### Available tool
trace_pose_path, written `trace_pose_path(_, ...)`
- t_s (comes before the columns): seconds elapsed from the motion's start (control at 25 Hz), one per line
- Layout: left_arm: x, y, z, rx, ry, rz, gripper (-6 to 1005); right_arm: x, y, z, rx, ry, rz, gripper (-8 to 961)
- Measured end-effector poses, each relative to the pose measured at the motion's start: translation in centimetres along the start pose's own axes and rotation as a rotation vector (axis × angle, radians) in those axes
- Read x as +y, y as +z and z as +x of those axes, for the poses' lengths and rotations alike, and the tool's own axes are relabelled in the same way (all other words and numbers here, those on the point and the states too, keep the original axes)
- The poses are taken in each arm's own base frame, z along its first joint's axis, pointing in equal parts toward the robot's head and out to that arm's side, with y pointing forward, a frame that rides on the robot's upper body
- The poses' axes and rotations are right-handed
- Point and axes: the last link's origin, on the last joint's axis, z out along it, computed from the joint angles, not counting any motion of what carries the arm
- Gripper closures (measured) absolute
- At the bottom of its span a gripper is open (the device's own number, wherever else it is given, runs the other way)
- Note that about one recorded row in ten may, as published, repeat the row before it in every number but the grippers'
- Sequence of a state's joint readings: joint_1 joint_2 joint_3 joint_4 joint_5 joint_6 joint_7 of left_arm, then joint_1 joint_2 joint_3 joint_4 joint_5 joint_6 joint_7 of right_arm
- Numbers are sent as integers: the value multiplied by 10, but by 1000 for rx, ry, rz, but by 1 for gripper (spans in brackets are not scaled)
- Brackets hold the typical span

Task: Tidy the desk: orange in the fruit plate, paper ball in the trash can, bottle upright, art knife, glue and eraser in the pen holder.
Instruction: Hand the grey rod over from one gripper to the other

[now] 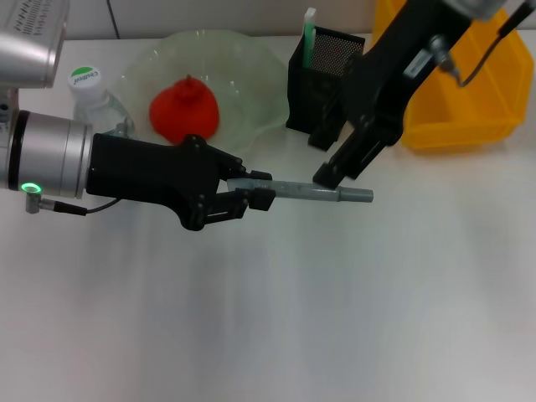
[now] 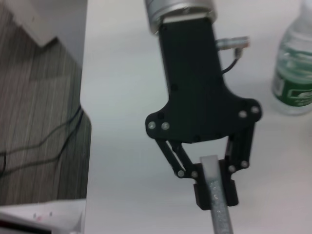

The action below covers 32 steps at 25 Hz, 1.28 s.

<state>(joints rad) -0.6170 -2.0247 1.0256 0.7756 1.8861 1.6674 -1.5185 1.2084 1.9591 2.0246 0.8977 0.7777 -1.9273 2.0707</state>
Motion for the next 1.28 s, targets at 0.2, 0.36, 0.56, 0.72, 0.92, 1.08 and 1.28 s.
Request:
trace_pose_path(0.2, 2, 1, -2, 3, 0, -10, 819, 4, 22, -10, 66, -53, -5, 455)
trace_pose_path(0.36, 3, 2, -4, 5, -4, -11, 816, 5, 29, -12, 93, -70, 8, 465)
trace_pose_path(0.56, 5, 4, -5, 8, 0, -18, 813, 6, 35, -15, 98, -100, 8, 477)
trace_pose_path(0.72, 7, 6, -6, 12, 1, -26, 810, 7, 40, -16, 110, -113, 9, 487)
trace_pose_path(0.92, 7, 6, -4, 15, 7, -32, 807, 7, 41, -17, 116, -118, 12, 497)
trace_pose_path(1.08, 7, 7, -4, 17, 16, -28, 804, 8, 44, -18, 121, -128, 9, 499)
trace_pose_path(1.28, 6, 8, -4, 17, 16, -23, 801, 8, 45, -19, 128, -135, 11, 501)
